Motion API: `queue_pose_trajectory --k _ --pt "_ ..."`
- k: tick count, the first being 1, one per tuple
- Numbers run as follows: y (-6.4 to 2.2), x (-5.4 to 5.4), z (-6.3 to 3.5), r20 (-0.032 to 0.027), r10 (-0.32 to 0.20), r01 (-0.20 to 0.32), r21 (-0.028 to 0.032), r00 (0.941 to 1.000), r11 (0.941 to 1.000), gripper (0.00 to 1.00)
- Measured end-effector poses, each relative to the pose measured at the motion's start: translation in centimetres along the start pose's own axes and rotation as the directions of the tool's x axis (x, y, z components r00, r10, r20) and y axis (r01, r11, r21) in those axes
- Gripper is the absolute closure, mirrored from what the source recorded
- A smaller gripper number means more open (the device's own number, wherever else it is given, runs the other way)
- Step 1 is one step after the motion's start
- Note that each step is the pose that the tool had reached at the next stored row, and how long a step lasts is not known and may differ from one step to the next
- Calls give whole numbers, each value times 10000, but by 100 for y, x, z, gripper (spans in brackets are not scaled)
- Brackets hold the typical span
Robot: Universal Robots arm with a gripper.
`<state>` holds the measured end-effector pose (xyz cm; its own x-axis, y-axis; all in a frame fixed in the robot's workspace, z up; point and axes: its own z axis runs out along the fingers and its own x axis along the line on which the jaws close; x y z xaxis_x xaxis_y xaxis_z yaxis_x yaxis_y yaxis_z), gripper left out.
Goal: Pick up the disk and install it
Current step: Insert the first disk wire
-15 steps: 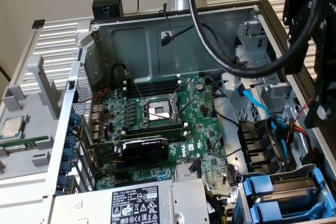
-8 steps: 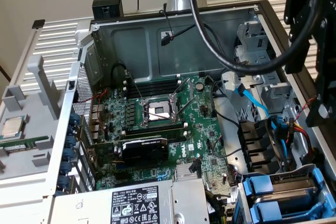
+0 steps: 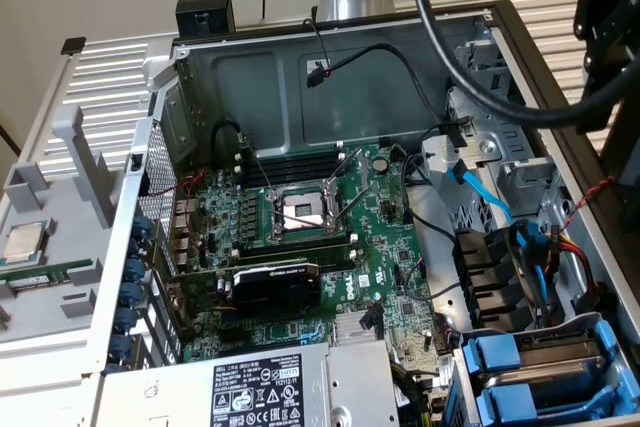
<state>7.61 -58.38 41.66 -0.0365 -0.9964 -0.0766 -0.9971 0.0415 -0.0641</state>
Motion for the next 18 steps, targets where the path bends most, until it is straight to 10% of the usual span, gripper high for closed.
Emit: queue_pose_trajectory --k 18 --pt "51 9 249 -109 1863 -1861 153 9824 9824 29"
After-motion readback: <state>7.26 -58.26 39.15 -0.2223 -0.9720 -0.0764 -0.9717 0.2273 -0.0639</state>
